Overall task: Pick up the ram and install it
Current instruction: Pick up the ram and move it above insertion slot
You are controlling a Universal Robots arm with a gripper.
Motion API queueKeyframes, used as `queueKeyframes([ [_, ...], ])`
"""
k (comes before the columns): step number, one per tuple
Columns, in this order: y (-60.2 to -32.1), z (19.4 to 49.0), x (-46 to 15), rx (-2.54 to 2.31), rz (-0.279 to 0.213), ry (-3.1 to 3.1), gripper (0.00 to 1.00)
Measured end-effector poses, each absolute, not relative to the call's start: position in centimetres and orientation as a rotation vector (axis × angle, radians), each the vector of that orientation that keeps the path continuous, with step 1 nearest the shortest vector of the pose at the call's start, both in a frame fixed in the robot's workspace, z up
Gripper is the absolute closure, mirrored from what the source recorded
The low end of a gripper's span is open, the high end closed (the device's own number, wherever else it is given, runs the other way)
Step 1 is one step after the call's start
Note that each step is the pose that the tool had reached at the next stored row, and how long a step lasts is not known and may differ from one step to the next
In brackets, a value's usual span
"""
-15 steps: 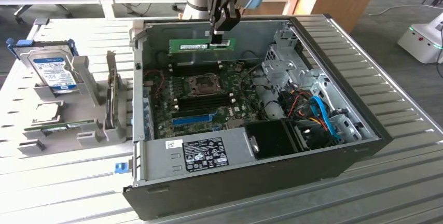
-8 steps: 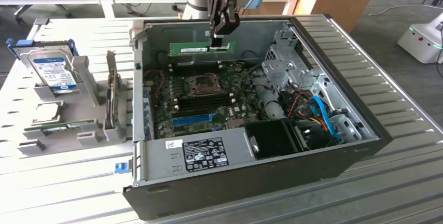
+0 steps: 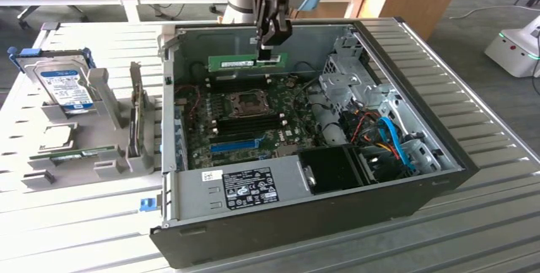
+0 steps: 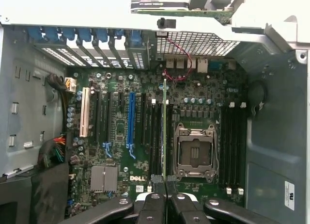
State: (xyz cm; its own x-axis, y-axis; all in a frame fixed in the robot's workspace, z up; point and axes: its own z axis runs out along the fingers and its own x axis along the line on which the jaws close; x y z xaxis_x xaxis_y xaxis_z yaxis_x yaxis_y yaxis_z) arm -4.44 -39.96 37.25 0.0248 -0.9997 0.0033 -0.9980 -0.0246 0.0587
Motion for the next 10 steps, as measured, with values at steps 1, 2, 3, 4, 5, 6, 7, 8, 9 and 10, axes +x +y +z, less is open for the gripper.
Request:
queueKeyframes([
  [1,-39.96,37.20,-4.45,2.217,-0.059,-2.163,0.88],
  [2,-39.96,37.13,-4.44,2.218,-0.059,-2.163,0.88],
  [3,-39.96,37.05,-4.44,2.218,-0.059,-2.162,0.88],
  [4,-39.96,36.95,-4.45,2.218,-0.059,-2.162,0.88],
  [5,-39.96,36.85,-4.44,2.218,-0.059,-2.162,0.88],
  [6,-39.96,36.72,-4.44,2.218,-0.059,-2.162,0.88],
  [7,-39.96,36.61,-4.44,2.218,-0.059,-2.163,0.88],
  [8,-39.96,36.50,-4.45,2.218,-0.058,-2.163,0.88],
  [9,-39.96,36.40,-4.44,2.218,-0.058,-2.163,0.88],
  [10,-39.96,36.30,-4.44,2.218,-0.058,-2.163,0.88],
])
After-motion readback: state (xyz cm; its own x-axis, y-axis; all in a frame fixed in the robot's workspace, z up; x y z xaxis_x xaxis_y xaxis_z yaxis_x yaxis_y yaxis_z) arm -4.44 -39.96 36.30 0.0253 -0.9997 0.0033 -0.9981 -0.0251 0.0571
